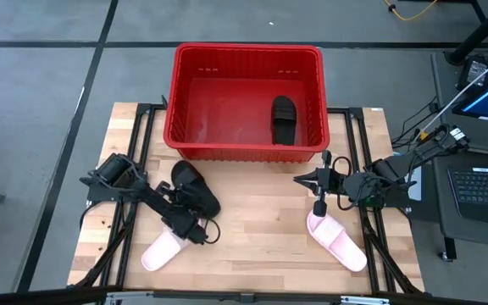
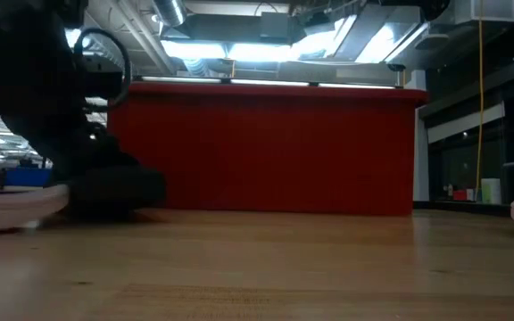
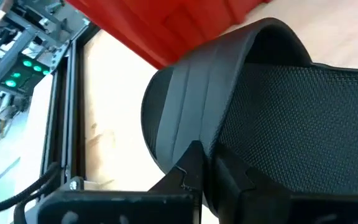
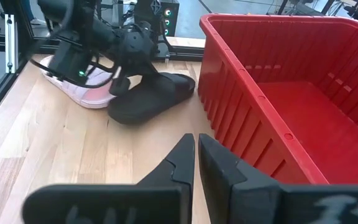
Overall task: Pick and place slides into bin
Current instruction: Put the black slide into the red bin
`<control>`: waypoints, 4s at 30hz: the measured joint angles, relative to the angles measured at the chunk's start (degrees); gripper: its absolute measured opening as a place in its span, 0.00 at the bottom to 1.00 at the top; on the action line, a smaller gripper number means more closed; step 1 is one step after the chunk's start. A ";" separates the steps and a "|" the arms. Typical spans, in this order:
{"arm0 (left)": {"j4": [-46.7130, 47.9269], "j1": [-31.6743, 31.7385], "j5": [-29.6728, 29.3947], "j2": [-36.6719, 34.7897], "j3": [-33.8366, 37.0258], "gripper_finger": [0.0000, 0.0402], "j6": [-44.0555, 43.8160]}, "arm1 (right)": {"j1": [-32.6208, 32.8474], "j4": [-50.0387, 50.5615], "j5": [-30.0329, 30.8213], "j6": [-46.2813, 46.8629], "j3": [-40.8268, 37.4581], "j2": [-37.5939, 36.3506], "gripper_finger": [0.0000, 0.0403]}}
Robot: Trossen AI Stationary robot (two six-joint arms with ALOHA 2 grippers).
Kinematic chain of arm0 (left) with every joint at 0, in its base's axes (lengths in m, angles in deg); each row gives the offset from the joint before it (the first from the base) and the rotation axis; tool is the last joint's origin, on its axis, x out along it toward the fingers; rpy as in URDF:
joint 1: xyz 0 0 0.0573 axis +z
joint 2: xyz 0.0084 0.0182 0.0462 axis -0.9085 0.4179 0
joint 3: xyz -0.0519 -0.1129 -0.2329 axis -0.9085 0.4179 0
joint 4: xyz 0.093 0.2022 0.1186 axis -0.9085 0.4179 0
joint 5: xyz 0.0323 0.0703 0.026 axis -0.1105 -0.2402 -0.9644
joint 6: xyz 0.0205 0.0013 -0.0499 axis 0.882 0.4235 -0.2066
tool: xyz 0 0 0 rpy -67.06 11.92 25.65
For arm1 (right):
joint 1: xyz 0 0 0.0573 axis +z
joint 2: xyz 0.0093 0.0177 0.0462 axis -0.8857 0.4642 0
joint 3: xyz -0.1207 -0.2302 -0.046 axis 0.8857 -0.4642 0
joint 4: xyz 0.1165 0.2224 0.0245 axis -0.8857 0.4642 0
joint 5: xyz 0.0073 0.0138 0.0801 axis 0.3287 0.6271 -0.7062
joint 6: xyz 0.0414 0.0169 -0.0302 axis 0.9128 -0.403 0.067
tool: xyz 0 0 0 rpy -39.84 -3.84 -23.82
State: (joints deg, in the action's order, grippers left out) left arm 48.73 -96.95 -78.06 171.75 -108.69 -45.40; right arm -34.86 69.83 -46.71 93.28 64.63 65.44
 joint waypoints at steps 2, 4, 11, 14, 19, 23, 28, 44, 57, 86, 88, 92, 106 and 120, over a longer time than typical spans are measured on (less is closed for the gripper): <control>1.20 -0.87 0.20 -0.02 -1.18 0.02 -0.09 | 0.00 0.01 0.00 -0.09 0.00 0.00 0.06; 2.37 -1.60 0.28 -0.30 -2.15 0.02 -0.32 | 0.00 0.01 0.00 -0.60 0.00 0.00 0.06; 4.50 -3.84 -1.15 -2.29 -6.03 0.01 -0.35 | 0.00 -0.05 0.01 -2.14 0.00 0.00 0.06; 5.31 -4.98 -1.24 -2.32 -8.54 0.01 1.43 | 0.00 -0.15 0.00 -1.25 0.00 -0.02 0.06; 7.97 -6.72 -4.76 -2.32 -14.14 0.01 3.93 | 0.00 -1.22 0.00 -1.27 0.00 -0.02 0.06; 11.81 -7.30 -9.38 -2.32 -19.48 0.01 4.30 | 0.00 -3.46 -0.06 -2.01 0.00 -0.02 0.06; 11.71 -8.58 -15.65 -3.16 -25.33 0.02 11.07 | 0.00 -6.49 -1.89 -3.44 0.00 -0.04 0.06; 11.38 -4.02 -33.65 -11.67 -29.01 0.01 24.23 | 0.00 -16.61 -1.98 -15.05 1.12 -0.07 0.06; 3.77 3.06 -31.56 -12.66 -29.01 0.02 41.07 | -0.46 -16.67 -5.70 -17.84 1.50 0.52 0.01; -18.21 8.35 -31.60 -19.34 -29.01 0.02 83.01 | -7.26 6.83 -0.09 -30.82 47.87 36.29 0.32; -18.21 8.34 -31.92 -19.34 -29.01 0.02 82.99 | -7.77 8.87 3.28 -30.81 50.04 37.95 0.34; -18.21 8.36 -31.99 -19.37 -29.01 0.02 82.94 | -8.56 11.50 2.40 -29.19 53.74 40.82 0.34; -18.24 7.26 -31.99 -19.39 -29.01 0.02 82.46 | -10.52 20.00 7.10 -26.74 59.71 46.32 0.34; -19.68 5.13 -32.10 -19.41 -29.01 0.02 80.96 | -10.47 25.90 7.17 -23.79 59.71 46.07 0.34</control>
State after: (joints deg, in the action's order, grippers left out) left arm 29.04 -91.82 -110.17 152.34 -137.70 35.56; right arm -45.32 95.73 -39.54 69.50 124.35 111.51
